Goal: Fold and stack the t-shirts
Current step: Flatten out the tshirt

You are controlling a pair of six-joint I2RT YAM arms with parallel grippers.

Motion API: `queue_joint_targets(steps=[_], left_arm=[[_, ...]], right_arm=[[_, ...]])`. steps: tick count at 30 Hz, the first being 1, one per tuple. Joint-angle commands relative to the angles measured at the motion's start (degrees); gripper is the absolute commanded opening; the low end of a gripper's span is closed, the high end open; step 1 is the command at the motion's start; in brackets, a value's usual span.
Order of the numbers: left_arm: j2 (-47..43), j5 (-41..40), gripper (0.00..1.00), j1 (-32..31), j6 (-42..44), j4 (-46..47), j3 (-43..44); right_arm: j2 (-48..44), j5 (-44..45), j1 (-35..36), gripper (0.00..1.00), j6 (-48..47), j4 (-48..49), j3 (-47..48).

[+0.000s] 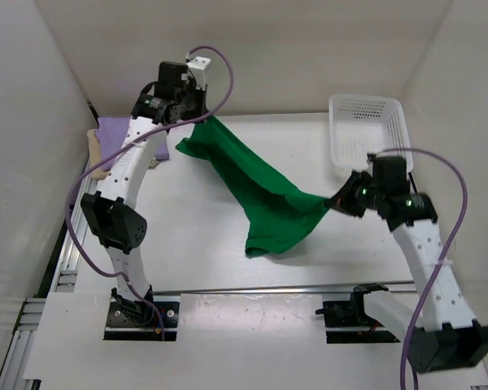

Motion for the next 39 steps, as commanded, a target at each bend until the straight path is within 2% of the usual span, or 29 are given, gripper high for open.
queue_joint_targets(steps=[1,2,3,4,7,8,9,10,11,13,14,25,29,32,35,36,39], left_arm=[[-4.9,-6.1,0.14,4.1,0.0,2.3,5.4],[-4.0,-7.3,0.14,5.5,0.0,2.3,10.0],[-3.2,-8.6,0.14,6.2,0.0,3.5,12.3],[-2.5,-10.5,0.14,7.0,0.0,6.6,14.1],[-0.6,-10.6,0.15,10.0,0.0,11.5,20.2],[1.0,-11.1,0.15,10.7,0.0,12.9,22.4],[1.7,-11.1,0.15,10.7,0.0,12.9,26.6],[1.7,-11.6,0.15,10.7,0.0,13.9,27.9],[1.7,-11.6,0.15,11.3,0.0,14.5,27.9],[0.6,-11.0,0.15,11.3,0.0,15.6,27.2],[-0.2,-11.0,0.15,11.3,0.0,16.2,26.6],[0.4,-7.9,0.15,11.8,0.0,16.7,20.7],[1.9,-7.3,0.15,11.8,0.0,16.7,21.2],[4.7,-8.6,0.14,12.3,0.0,17.4,24.6],[6.8,-12.0,0.14,12.9,0.0,19.2,29.5],[7.3,-12.8,0.14,12.9,0.0,22.0,30.2],[6.8,-13.4,0.14,14.6,0.0,27.4,29.4]], right_arm=[[8.8,0.8,-0.6,0.0,-3.0,2.9,17.0],[12.0,0.8,-1.1,0.0,-3.0,2.9,22.3],[19.0,0.8,-1.1,0.0,-3.0,2.9,28.2],[22.9,0.8,-1.8,0.0,-3.0,2.9,42.4],[38.2,0.3,-3.4,0.0,1.7,2.9,65.8],[41.7,-1.9,-4.1,0.0,4.1,3.5,80.0],[47.2,-3.4,-5.9,0.0,7.1,4.8,84.9],[48.6,-4.9,-6.7,0.0,13.0,10.4,87.2],[48.6,-5.9,-7.2,0.0,15.6,14.1,87.2],[46.6,-5.4,-7.8,0.0,19.3,24.1,79.2],[45.2,-4.7,-7.8,0.0,19.3,25.9,77.1],[48.5,-4.6,-8.4,0.0,17.1,26.1,76.7],[51.7,-4.0,-9.0,0.0,18.7,27.2,80.2],[54.5,-4.0,-9.6,0.0,23.7,33.6,82.4],[57.2,-1.9,-9.6,0.0,30.3,44.1,83.7],[57.8,-0.5,-9.6,0.0,33.7,50.6,83.7],[59.7,3.0,-9.6,0.0,37.7,60.7,83.7]])
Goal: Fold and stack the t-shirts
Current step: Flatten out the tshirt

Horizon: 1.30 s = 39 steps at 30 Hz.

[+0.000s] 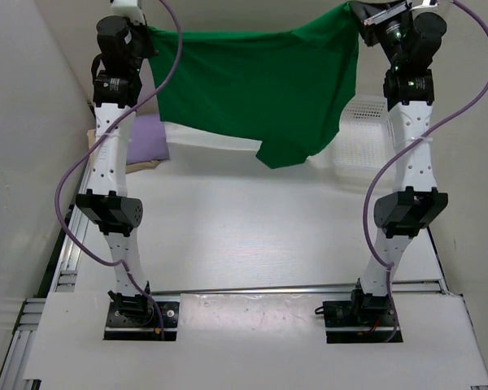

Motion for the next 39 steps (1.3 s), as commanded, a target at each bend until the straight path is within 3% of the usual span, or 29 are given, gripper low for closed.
queue_joint_targets(steps=[1,7,11,18,21,23,30,34,39], left_arm=[[-2.6,-2.8,0.13,1.8,0.0,10.7,2.9],[3.0,-5.6,0.11,1.8,0.0,20.6,4.9],[4.9,-6.8,0.11,0.6,0.0,27.4,6.3],[5.4,-8.7,0.1,0.1,0.0,30.4,1.7],[4.8,-8.6,0.1,0.1,0.0,30.4,2.2],[4.8,-7.1,0.1,0.1,0.0,31.4,3.6],[2.9,-10.1,0.1,0.1,0.0,36.8,2.4],[0.8,-9.5,0.1,0.1,0.0,36.2,-0.8],[-5.0,-10.2,0.1,0.1,0.0,28.9,-12.6]], right_arm=[[0.8,5.6,-0.3,0.0,7.7,21.4,3.2],[6.4,14.2,-0.3,0.0,7.0,31.5,4.3],[8.5,14.2,-1.4,0.0,8.2,35.8,4.9],[5.8,3.5,-1.4,0.0,6.4,39.7,-4.0],[4.4,0.8,-1.4,0.0,1.9,37.4,-2.2],[5.0,4.2,-1.4,0.0,-1.8,32.3,2.7],[3.0,8.1,-2.0,0.0,-6.7,36.1,2.8],[-0.3,3.6,-2.0,0.0,-6.7,36.1,-2.6],[-9.8,-7.0,-2.0,0.0,-6.7,39.0,-22.2]])
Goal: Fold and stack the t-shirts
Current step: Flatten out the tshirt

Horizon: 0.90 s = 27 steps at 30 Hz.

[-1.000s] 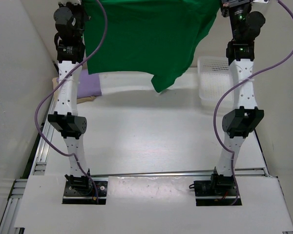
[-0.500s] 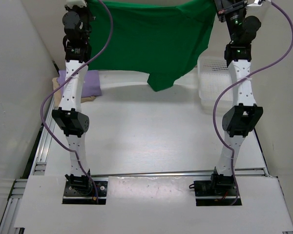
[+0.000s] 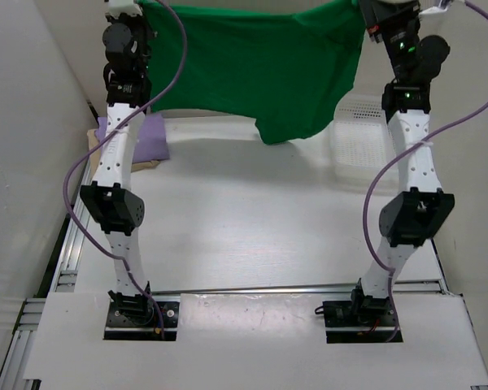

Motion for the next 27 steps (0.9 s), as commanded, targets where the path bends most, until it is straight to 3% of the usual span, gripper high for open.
queue_joint_targets(steps=[1,3,4,5,8,13,14,20,24,27], left_arm=[[-8.9,-1.6,0.1,0.5,0.0,-6.1,-8.5],[-16.5,2.2,0.1,0.5,0.0,-7.3,-20.7],[-19.4,4.0,0.1,0.5,0.0,-8.1,-24.8],[-22.3,7.4,0.1,0.5,0.0,-10.4,-28.9],[-34.3,12.2,0.1,0.5,0.0,-14.8,-45.2],[-54.5,16.6,0.1,-0.5,0.0,-23.3,-69.9],[-56.7,17.2,0.1,-0.5,0.0,-25.2,-72.7],[-68.0,21.3,0.1,-0.5,0.0,-43.7,-87.5],[-68.5,23.8,0.1,1.2,0.0,-52.1,-87.6],[-66.2,24.4,0.1,2.0,0.0,-58.3,-84.9]], right_arm=[[-11.7,-8.2,-0.7,0.0,-1.7,5.1,-17.1],[-18.4,-10.5,-0.2,0.0,-3.9,5.1,-28.2],[-26.0,-10.5,1.4,0.0,-5.5,3.5,-33.6],[-30.2,-9.0,2.2,0.0,-10.6,-1.0,-43.5],[-45.3,-1.0,6.7,0.0,-19.6,-14.3,-57.2],[-63.5,4.2,11.2,0.0,-21.5,-33.8,-71.4],[-66.0,5.6,11.9,0.0,-21.5,-39.8,-73.8],[-86.8,11.5,15.0,0.0,-12.4,-55.6,-91.8],[-98.3,12.8,15.0,0.0,-6.5,-66.8,-95.6],[-101.7,12.1,15.0,0.0,-4.1,-74.3,-97.0]])
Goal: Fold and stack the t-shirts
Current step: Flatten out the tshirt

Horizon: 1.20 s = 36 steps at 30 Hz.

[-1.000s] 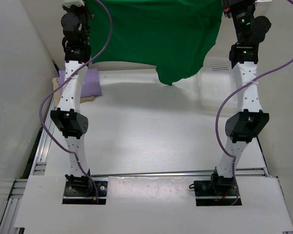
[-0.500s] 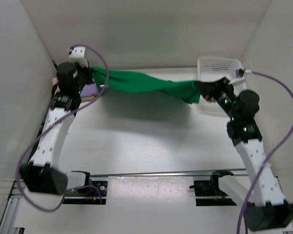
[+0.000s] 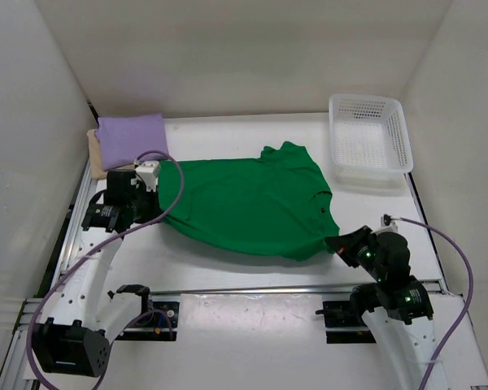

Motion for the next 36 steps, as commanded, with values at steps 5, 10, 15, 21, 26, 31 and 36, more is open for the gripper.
queue_joint_targets(steps=[5,10,15,21,26,31,36], left_arm=[[4.5,-5.3,0.1,0.9,0.0,-17.4,6.5],[9.1,-8.1,0.1,1.5,0.0,-22.6,5.0],[12.5,-5.9,0.1,2.1,0.0,-24.0,3.4],[14.7,-4.0,0.1,3.1,0.0,-24.6,3.4],[16.7,-4.0,0.1,4.2,0.0,-25.2,3.9],[20.3,-3.5,0.1,6.0,0.0,-25.2,3.9],[25.4,-2.9,0.1,7.1,0.0,-23.9,9.4]], right_arm=[[-2.8,1.6,0.3,0.0,6.2,-17.3,0.0],[-3.4,4.4,0.3,0.0,6.2,-20.4,1.8],[-0.8,5.7,0.3,0.0,6.2,-22.6,2.8],[5.3,5.7,0.3,0.0,4.2,-19.8,2.8],[11.1,5.8,0.3,0.0,2.3,-16.8,4.2],[16.9,6.1,0.3,0.0,-0.3,-12.6,5.6],[27.8,6.6,0.3,0.0,-3.8,-6.3,8.5]])
